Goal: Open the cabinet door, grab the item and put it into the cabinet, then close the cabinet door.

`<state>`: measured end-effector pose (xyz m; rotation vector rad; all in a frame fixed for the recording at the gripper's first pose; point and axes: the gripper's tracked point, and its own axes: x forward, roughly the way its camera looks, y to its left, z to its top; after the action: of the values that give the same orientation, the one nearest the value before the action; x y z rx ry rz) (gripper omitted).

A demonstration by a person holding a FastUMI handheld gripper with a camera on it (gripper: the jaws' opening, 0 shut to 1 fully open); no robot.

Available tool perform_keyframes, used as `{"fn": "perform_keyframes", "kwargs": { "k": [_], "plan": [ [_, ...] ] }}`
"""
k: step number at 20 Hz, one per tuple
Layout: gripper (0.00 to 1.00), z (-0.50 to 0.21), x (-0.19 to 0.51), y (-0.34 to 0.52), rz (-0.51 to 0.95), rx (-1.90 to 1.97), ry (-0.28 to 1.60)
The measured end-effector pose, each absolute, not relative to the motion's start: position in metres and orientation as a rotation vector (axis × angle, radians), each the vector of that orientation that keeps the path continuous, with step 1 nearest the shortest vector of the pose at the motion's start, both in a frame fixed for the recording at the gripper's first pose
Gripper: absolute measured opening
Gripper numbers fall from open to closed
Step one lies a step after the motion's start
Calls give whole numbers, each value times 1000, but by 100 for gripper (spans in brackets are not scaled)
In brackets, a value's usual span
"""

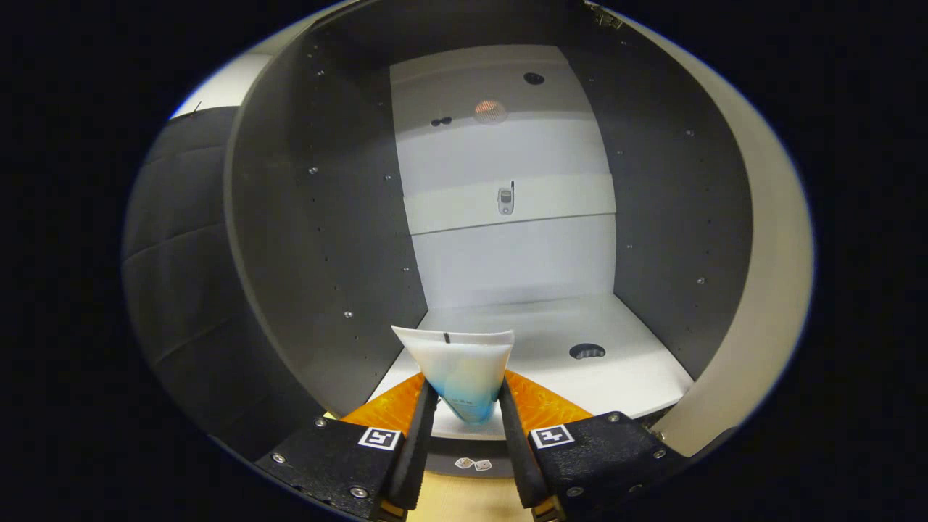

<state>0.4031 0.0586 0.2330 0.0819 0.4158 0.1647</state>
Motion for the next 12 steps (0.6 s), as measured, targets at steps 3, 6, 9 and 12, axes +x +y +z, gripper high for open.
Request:
{"fn": "perform_keyframes", "kwargs": {
  "k": [3,6,9,12],
  "plan": [
    [51,220,425,59,162,83,451],
    [51,215,439,59,156,78,459],
    [51,213,446,59,155,78,466],
    [53,211,450,63,159,75,467]
  ]
}}
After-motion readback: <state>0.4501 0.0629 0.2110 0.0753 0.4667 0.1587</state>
